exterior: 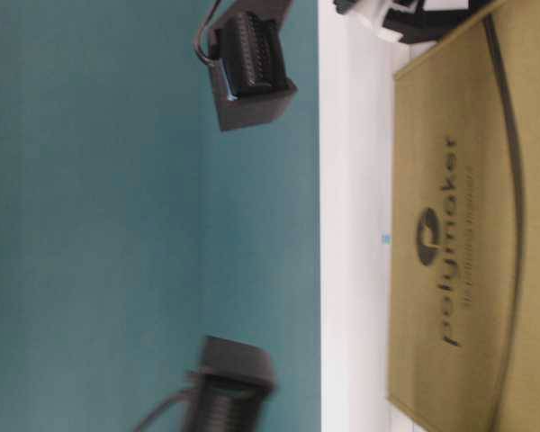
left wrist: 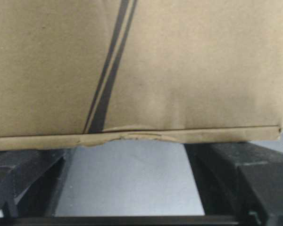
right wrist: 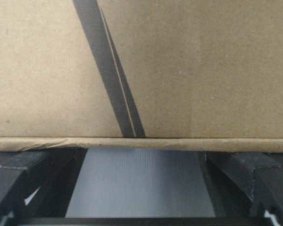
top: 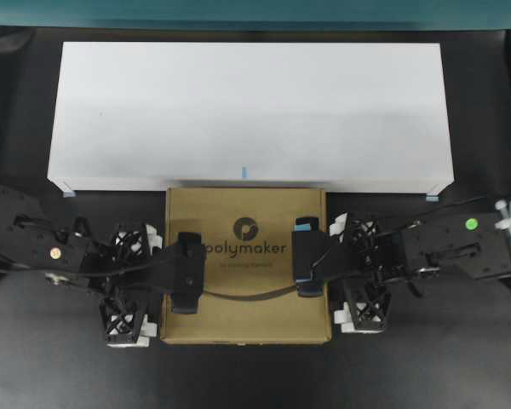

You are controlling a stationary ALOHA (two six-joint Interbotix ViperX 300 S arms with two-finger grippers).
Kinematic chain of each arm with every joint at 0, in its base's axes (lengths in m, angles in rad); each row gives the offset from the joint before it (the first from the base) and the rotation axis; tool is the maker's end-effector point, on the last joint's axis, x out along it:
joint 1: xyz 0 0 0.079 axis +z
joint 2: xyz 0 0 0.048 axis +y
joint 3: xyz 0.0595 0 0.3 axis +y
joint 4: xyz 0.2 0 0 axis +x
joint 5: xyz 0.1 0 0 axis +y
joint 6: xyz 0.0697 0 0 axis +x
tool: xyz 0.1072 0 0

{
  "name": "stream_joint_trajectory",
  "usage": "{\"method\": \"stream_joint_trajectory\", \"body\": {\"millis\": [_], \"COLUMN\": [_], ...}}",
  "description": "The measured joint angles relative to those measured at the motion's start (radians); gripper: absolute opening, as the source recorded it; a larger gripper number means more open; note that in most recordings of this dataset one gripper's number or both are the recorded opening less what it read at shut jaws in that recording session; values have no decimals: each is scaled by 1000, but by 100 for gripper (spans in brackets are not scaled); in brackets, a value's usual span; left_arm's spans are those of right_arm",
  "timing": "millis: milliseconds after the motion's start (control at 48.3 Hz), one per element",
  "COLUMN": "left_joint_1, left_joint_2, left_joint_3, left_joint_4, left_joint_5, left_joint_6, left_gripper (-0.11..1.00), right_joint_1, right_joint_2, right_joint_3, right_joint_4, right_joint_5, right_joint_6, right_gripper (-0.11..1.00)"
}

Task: Place the cardboard box on the stand after clamping it between your arms.
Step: 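Lift the clamped box and carry it forward over the white stand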

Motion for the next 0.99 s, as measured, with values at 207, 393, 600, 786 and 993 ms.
{"method": "stream_joint_trajectory", "body": {"millis": [207,393,600,786,993], "left_joint_1": [-2,-2,21,66,118], "left_joint_2": [-86,-141,-198,-225,-209], "left_joint_3": [-75,-143,-230,-262,-261], "left_joint_4": [0,0,0,0,-2], "left_joint_5": [156,322,471,506,509], "left_joint_6": [0,0,18,78,150], "left_gripper": [83,83,83,83,83], "right_joint_1": [5,5,3,-15,-58], "right_joint_2": [-87,-175,-235,-238,-224], "right_joint_3": [-55,-160,-258,-264,-262], "right_joint_4": [0,-2,-20,-35,-35], "right_joint_5": [164,333,469,495,477], "right_joint_6": [0,-2,-2,-6,-57], "right_gripper": [82,82,82,82,82]}}
